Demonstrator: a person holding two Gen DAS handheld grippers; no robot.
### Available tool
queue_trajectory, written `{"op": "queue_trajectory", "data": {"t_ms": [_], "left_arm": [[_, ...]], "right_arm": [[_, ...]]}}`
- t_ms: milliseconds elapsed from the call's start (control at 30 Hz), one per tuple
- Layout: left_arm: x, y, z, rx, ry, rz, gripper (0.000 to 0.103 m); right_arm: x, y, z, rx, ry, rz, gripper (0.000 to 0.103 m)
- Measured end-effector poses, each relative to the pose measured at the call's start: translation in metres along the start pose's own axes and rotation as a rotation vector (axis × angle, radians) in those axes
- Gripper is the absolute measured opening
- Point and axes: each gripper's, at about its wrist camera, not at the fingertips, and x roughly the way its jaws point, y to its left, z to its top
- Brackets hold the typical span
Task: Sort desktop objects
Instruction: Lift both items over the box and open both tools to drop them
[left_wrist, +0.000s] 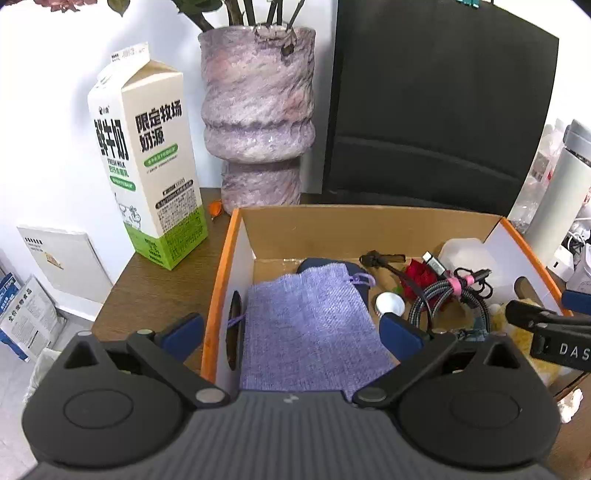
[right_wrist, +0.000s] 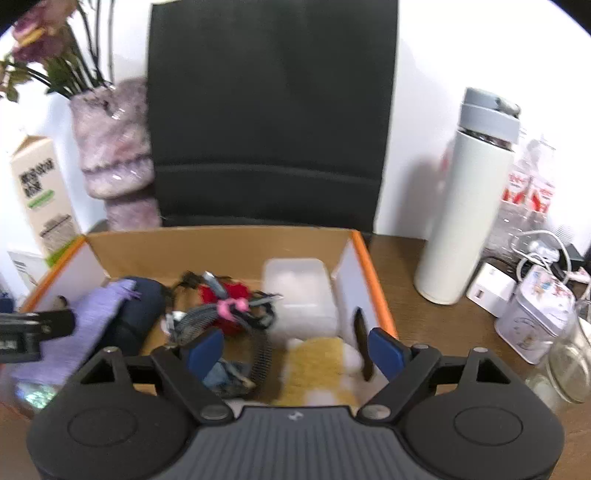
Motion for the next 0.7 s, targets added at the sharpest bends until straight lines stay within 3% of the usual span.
{"op": "queue_trajectory", "data": {"t_ms": [133,300,433,567,700], "left_arm": [[-0.006,0.001,0.0,-0.003,-0.002,-0.01,0.103],[-0.031,-0.001,-0.002,-0.009,-0.064,-0.002,0.103],[-0.058,0.0,-0.021,0.016,-0.094,-0.035,0.103],[-0.085,0.002,-0.039,0.012,-0.144,0.014,0.103],[-0.107,0.003,-0.061,-0.001,-0.193,0.018,0.103]], "right_arm": [[-0.005,-0.006,0.002,0.006,0.001,-0.008,0.085],[-0.031,-0.01,0.005,0.016,-0.051,0.029,0.091],[-0.046,-0.009,-0.008,0.008,-0.066,0.052,0.092],[-0.068,-0.011,-0.025,-0.009,-0.089,0.06,0.092],[-0.091,-0.015,-0.044,0.04,-0.123,0.107,0.092]]}}
